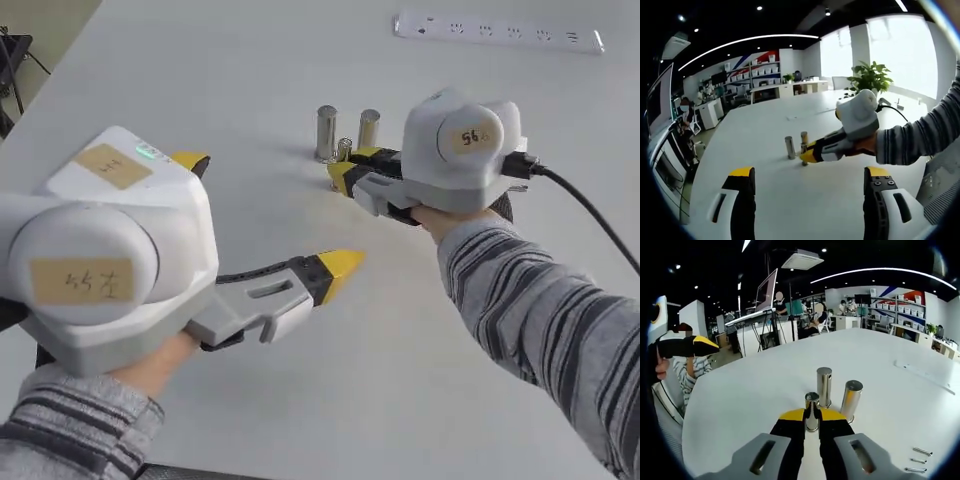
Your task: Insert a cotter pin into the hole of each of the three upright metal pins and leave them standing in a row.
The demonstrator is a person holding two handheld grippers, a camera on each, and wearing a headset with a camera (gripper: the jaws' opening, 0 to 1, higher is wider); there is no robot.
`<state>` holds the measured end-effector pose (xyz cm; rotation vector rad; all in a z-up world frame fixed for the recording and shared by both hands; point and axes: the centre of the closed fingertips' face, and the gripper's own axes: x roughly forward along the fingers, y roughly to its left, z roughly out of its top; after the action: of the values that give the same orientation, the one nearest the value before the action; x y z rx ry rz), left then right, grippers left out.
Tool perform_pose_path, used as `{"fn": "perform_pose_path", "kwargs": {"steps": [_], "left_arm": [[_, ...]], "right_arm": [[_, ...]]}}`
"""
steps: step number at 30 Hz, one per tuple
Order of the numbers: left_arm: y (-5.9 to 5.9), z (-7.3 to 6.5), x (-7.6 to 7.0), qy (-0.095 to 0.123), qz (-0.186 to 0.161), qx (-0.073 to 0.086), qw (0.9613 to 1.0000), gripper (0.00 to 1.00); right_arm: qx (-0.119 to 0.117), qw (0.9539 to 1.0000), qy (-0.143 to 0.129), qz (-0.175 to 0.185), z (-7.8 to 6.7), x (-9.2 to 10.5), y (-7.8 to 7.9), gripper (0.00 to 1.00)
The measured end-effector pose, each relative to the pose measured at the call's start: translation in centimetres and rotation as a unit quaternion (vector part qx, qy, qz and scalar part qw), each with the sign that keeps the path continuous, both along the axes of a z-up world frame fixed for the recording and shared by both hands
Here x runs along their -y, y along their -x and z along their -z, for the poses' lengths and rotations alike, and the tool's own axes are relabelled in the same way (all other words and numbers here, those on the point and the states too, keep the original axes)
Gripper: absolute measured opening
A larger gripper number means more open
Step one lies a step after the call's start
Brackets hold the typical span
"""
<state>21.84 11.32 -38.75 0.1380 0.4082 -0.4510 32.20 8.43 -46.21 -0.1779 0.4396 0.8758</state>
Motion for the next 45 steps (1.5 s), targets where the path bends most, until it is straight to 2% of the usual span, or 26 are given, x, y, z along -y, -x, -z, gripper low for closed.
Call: {"fn": "perform_pose_path", "kwargs": {"steps": [2, 5, 15, 17, 19, 22, 34, 45], "left_arm": [[0.0, 0.0, 0.0, 0.000, 0.000, 0.000, 1.0000, 0.88], [0.1, -0.1, 0.1, 0.002, 0.001, 0.001, 1.0000, 0.88], [0.3, -0.4, 0.9, 0.006, 0.012, 0.003, 0.9999, 0.88], [0.4, -0.4, 1.0, 0.007, 0.014, 0.004, 0.9999, 0.88], [0.4, -0.5, 1.2, 0.008, 0.016, 0.003, 0.9998, 0.88], [0.4, -0.7, 1.4, 0.009, 0.020, 0.006, 0.9997, 0.88], [0.9, -0.6, 2.2, 0.014, 0.029, 0.003, 0.9995, 0.88], [1.0, -0.7, 2.4, 0.011, 0.032, 0.005, 0.9994, 0.88]], "right_arm": [[0.002, 1.0000, 0.000, 0.006, -0.2, 0.2, 0.3, 0.04], [0.021, 0.9995, 0.005, 0.022, -0.9, 0.8, 0.5, 0.04], [0.018, 0.9963, 0.020, 0.082, -1.1, 3.8, 1.4, 0.04], [0.010, 0.9956, 0.021, 0.091, -1.0, 4.4, 1.6, 0.04], [0.017, 0.9943, 0.030, 0.100, -1.1, 5.1, 1.9, 0.04], [0.015, 0.9931, 0.027, 0.113, -1.1, 6.0, 2.2, 0.04], [-0.001, 0.9900, 0.038, 0.136, 0.3, 8.5, 3.7, 0.04], [0.009, 0.9897, 0.037, 0.138, 0.4, 9.2, 4.1, 0.04]]}}
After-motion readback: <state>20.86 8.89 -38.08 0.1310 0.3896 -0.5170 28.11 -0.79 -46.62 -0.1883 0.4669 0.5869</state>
